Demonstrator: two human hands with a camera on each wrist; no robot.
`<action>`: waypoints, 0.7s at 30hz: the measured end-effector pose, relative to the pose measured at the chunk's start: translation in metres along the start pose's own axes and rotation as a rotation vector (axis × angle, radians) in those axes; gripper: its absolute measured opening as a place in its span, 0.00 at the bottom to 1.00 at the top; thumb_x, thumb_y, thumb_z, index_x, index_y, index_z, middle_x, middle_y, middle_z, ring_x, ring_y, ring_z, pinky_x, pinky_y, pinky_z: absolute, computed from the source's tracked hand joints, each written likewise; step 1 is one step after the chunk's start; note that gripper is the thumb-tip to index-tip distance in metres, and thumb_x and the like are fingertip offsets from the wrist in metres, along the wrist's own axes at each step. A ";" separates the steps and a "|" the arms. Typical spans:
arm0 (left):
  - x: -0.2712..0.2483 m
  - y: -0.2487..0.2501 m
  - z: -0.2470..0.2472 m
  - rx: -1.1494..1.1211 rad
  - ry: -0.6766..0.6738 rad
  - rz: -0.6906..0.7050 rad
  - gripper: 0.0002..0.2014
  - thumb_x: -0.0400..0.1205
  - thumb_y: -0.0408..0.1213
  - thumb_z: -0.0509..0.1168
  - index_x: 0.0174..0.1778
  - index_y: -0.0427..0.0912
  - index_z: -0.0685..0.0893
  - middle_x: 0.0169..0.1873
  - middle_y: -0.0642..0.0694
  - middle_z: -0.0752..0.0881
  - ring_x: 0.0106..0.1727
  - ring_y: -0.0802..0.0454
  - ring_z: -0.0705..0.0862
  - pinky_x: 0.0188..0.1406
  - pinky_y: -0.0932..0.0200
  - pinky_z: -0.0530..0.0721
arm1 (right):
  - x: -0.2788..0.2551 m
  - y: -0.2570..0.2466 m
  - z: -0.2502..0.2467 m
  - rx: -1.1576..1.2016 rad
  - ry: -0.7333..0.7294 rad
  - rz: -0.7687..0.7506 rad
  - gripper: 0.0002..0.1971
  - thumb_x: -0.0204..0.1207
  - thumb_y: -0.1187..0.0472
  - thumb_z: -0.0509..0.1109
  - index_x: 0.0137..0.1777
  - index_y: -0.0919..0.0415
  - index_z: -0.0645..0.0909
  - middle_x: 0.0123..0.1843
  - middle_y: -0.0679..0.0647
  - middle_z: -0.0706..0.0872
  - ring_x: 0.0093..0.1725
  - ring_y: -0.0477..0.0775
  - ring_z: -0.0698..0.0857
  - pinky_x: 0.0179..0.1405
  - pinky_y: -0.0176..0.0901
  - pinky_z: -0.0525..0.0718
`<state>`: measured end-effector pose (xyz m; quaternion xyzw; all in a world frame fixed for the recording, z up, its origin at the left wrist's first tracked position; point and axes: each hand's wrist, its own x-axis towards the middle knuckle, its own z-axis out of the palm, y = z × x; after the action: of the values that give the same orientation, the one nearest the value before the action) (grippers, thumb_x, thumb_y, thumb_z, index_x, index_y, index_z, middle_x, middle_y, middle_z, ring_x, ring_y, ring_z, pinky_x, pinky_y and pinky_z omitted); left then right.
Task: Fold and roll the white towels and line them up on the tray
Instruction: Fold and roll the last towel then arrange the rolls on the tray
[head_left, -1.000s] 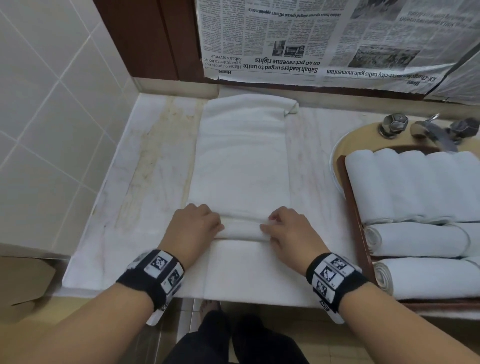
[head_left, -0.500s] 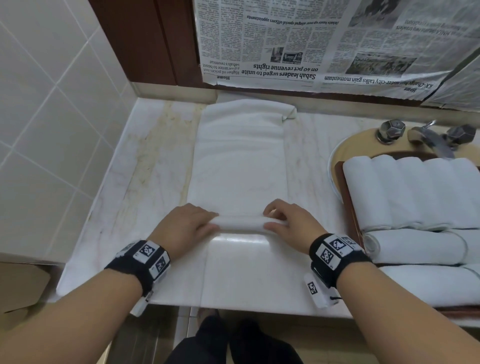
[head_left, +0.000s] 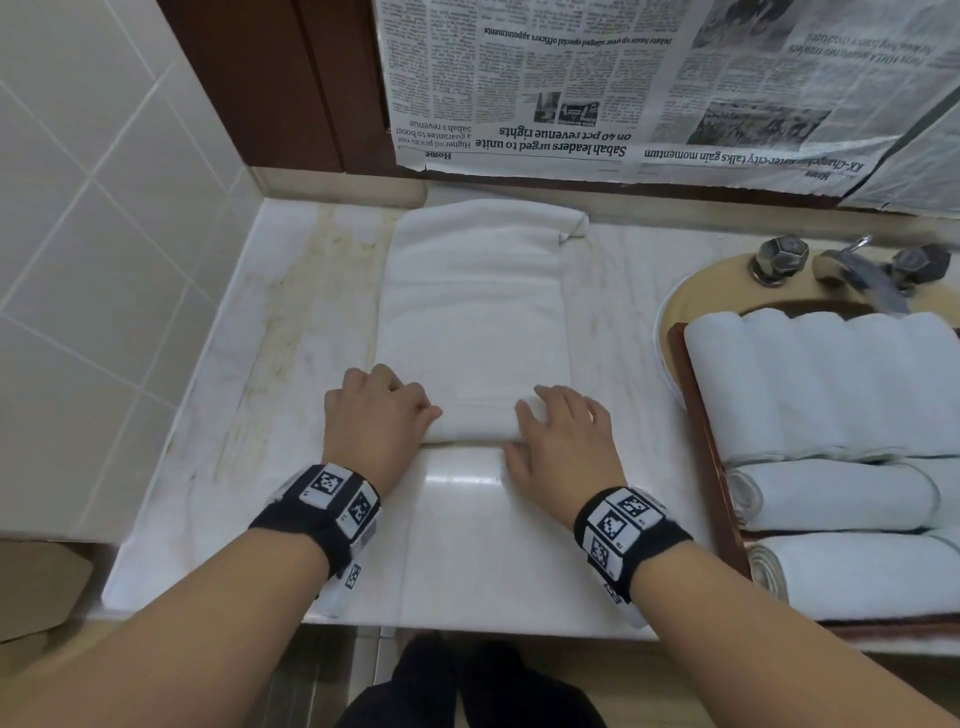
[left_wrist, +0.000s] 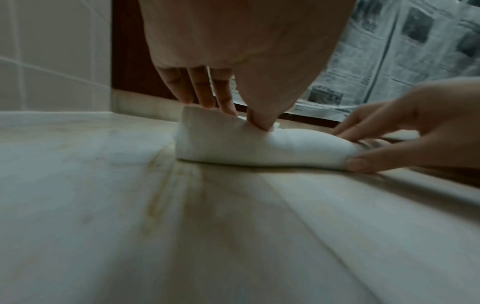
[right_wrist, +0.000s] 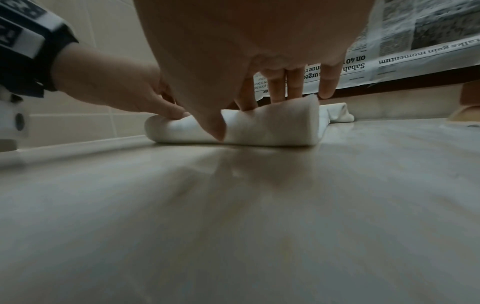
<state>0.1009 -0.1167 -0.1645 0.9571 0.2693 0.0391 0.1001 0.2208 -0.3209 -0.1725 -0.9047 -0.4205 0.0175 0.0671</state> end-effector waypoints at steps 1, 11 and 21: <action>-0.002 0.003 0.003 0.034 0.043 0.030 0.11 0.82 0.52 0.72 0.42 0.50 0.93 0.46 0.47 0.83 0.50 0.38 0.78 0.44 0.48 0.69 | 0.004 0.002 0.000 -0.002 -0.010 0.006 0.21 0.69 0.51 0.78 0.61 0.56 0.87 0.66 0.61 0.84 0.67 0.64 0.81 0.68 0.64 0.77; 0.003 -0.025 0.004 0.084 -0.055 0.300 0.23 0.86 0.59 0.57 0.63 0.48 0.90 0.51 0.47 0.84 0.51 0.42 0.80 0.49 0.46 0.81 | 0.060 0.045 -0.027 0.291 -0.425 -0.047 0.23 0.79 0.42 0.74 0.73 0.43 0.83 0.55 0.46 0.75 0.62 0.53 0.74 0.63 0.44 0.72; 0.048 -0.025 -0.013 -0.032 -0.211 0.126 0.15 0.90 0.55 0.58 0.66 0.51 0.78 0.54 0.47 0.91 0.54 0.42 0.86 0.56 0.47 0.79 | 0.064 0.037 -0.017 0.310 -0.121 0.001 0.07 0.83 0.50 0.70 0.53 0.51 0.88 0.52 0.53 0.84 0.55 0.60 0.83 0.53 0.52 0.80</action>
<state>0.1279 -0.0685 -0.1560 0.9691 0.1960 -0.0514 0.1404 0.2912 -0.2977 -0.1590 -0.8810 -0.4153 0.1368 0.1805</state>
